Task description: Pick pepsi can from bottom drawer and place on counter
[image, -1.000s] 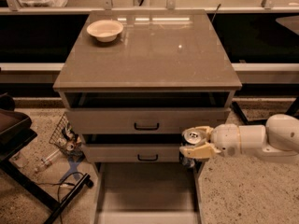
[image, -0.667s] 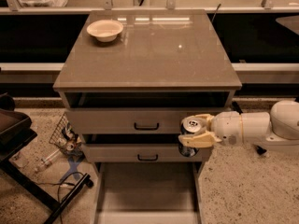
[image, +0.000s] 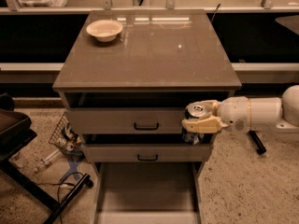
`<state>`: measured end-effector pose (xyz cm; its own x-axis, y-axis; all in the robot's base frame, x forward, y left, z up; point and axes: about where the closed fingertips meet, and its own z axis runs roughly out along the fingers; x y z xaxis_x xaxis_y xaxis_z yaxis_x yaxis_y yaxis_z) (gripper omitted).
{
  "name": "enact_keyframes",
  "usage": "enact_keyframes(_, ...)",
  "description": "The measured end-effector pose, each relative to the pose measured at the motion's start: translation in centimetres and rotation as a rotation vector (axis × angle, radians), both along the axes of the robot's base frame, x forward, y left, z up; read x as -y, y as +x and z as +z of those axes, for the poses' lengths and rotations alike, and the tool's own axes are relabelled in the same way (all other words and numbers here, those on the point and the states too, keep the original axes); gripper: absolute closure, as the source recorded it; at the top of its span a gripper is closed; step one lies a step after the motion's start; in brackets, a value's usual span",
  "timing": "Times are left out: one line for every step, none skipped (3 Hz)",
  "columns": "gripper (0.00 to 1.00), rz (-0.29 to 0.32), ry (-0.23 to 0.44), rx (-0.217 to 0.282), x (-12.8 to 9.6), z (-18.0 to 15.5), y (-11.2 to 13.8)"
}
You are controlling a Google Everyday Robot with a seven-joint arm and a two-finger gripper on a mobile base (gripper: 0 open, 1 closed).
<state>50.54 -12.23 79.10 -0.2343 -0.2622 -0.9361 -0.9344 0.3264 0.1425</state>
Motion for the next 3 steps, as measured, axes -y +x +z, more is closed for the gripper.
enact_keyframes(1.00,-0.066,-0.018,0.000,1.1,5.8,2.1)
enact_keyframes(1.00,-0.109,-0.046,0.035,2.1,12.2,6.5)
enact_keyframes(1.00,-0.078,-0.066,0.103,1.3,14.3,11.0)
